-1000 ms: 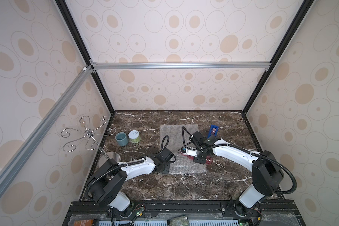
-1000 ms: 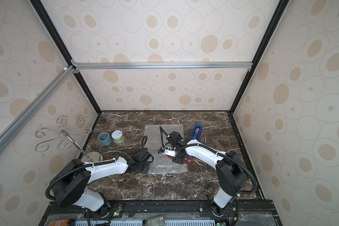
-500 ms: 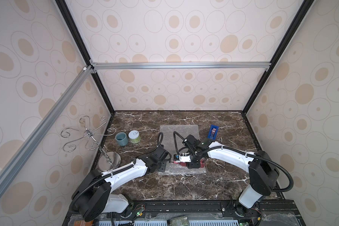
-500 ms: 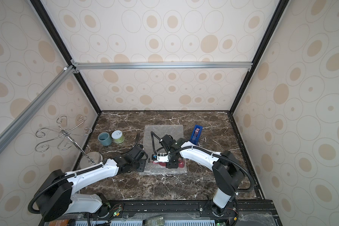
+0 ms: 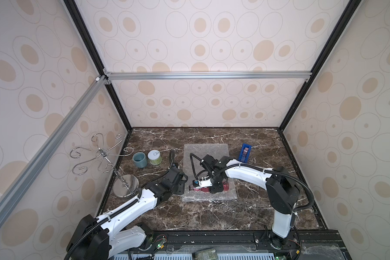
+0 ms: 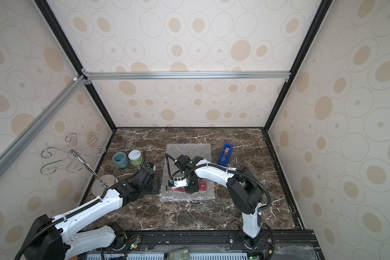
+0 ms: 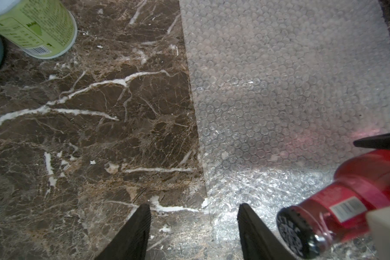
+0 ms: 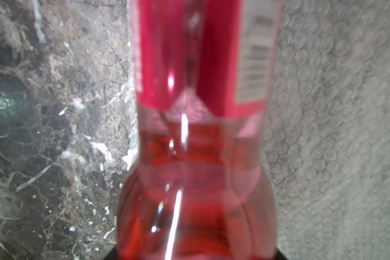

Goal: Wrap wine bottles in bubble wrap
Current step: Adjust the bubble wrap at the center of the board, then place the wine bottle on the bubble wrap.

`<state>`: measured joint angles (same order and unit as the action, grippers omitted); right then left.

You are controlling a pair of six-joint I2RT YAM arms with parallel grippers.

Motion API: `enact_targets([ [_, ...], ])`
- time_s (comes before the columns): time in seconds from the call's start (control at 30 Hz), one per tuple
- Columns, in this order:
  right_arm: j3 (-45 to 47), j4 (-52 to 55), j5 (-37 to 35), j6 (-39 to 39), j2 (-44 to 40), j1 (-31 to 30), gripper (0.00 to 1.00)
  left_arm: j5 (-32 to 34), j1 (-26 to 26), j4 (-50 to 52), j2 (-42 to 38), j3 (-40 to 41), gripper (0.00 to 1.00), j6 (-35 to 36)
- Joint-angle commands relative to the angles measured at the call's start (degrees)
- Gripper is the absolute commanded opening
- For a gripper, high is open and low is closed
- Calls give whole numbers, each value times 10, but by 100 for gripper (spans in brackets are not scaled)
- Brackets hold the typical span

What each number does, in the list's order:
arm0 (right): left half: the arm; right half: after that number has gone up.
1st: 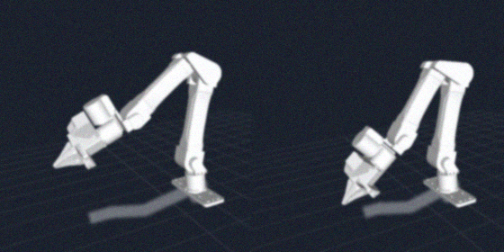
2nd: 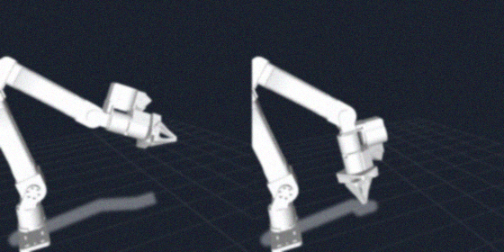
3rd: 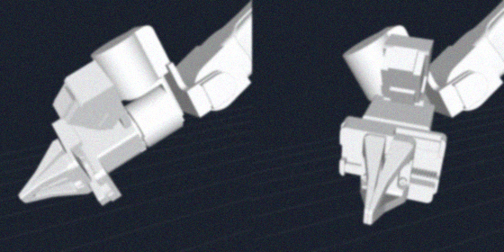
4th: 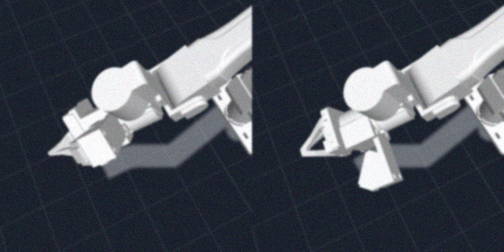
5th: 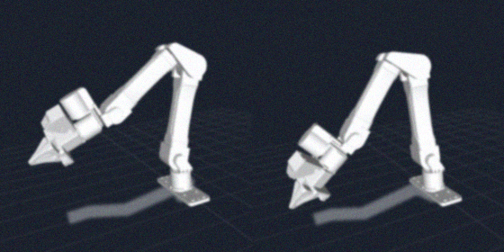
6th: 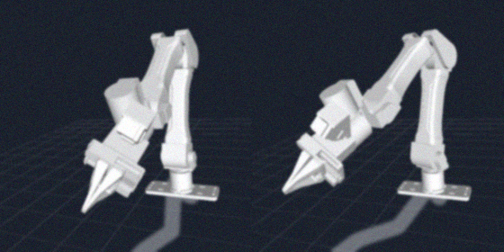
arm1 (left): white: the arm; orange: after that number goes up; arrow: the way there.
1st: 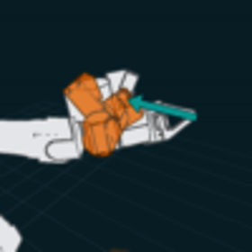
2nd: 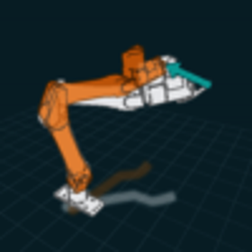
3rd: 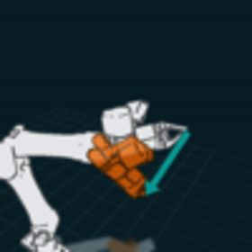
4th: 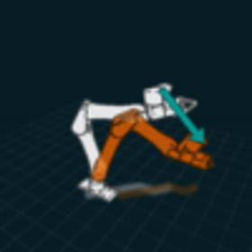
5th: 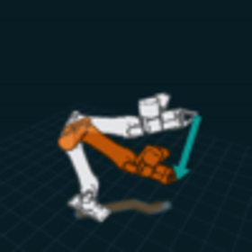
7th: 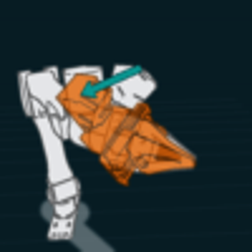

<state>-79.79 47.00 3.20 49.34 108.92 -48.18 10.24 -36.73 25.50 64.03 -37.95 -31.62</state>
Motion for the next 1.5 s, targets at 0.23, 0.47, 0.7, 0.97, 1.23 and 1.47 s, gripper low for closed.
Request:
enact_targets([
  [0.23,-50,40,-17,-20,51,-3,38,-2,7,-4,9,-3,64,18],
  [0.47,-51,32,-27,-34,66,-3,49,-7,7,-11,9,-11,64,43],
  [0.7,-50,34,-32,-49,58,-3,58,-17,8,-17,8,-26,64,84],
  [0.97,-32,20,-12,-51,20,-2,66,-47,6,-34,2,-46,65,168],
  [1.23,-22,14,84,-115,-42,40,67,-106,0,-61,-28,-39,62,234],
  [1.47,27,-31,196,-232,-94,113,65,-152,-54,-125,-36,-10,53,269],
])
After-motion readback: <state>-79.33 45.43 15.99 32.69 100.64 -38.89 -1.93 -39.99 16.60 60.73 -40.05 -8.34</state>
